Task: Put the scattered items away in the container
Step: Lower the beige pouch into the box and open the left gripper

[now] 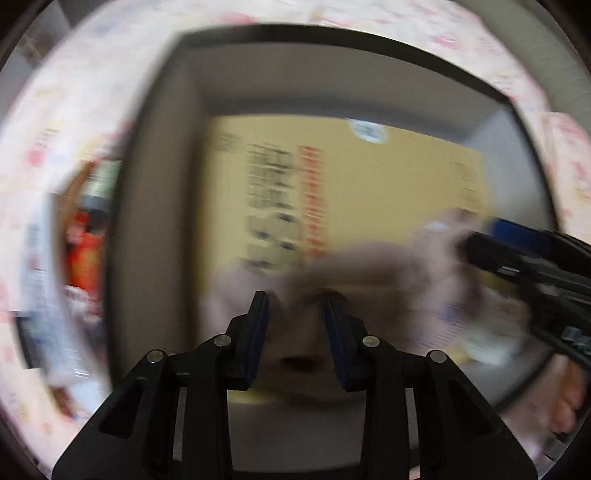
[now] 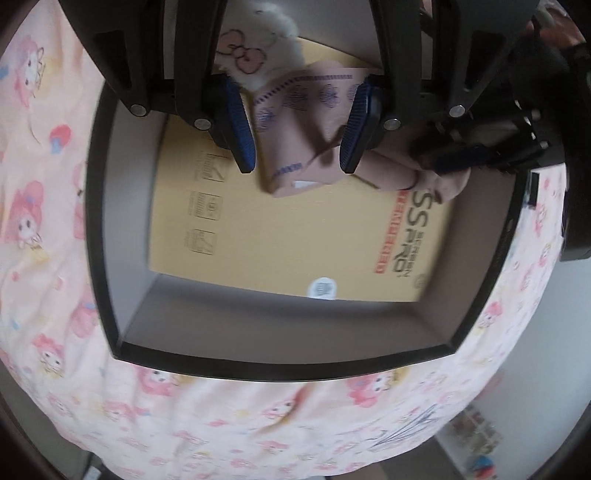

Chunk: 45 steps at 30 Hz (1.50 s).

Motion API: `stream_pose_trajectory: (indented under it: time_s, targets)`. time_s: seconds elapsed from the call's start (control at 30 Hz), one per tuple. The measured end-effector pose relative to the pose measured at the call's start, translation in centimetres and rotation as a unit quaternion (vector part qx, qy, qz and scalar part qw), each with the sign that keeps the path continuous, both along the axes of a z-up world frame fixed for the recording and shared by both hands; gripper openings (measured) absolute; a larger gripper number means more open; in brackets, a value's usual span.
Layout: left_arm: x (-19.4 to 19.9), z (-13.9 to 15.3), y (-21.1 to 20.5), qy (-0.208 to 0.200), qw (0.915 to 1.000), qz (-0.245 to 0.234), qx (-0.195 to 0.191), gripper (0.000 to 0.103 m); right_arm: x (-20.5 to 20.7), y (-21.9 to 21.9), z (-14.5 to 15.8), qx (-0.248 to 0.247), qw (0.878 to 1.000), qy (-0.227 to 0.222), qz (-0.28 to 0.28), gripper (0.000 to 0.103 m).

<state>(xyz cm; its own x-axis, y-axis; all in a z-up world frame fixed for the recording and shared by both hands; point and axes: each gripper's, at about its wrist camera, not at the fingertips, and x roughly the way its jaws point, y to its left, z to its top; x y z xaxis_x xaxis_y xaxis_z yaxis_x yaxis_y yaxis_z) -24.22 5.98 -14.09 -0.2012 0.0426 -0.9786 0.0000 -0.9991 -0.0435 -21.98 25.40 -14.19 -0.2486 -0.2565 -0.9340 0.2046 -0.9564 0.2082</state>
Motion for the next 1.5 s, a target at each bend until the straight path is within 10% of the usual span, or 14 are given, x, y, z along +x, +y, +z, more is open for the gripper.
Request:
stream_pose_trajectory:
  time_s: [0.23,0.63,0.87,1.23,1.5]
  targets:
    - [-1.0,2.1,-1.1,0.035,0.9968,0.008,0.071,0.024,0.2,-1.2,1.5,-0.010,0.997,0.069,0.020,0.044]
    - [-2.3,-0.4,-1.0,-0.055,0.9978,-0.004,0.037,0.024,0.5,-2.6,-3.2,-0.031,0.993,-0.095,0.064,0.043]
    - [-1.3,2.7,-1.4,0.005,0.9973,-0.017,0.071,0.032,0.5,-0.8,-0.2,-0.012,0.999,-0.009,0.036,0.043]
    - [-1.6,1.1,-1.4,-0.041,0.9951,0.003,0.090,0.030,0.8,-1.9,-3.2,-0.027,0.991,-0.104,0.084,0.043]
    - [-1.8,2.4,-2.6,-0.015,0.9942,0.046,0.096,0.033,0.3,-1.1,-1.8,-0.001,0.998,-0.051,0.046,0.043]
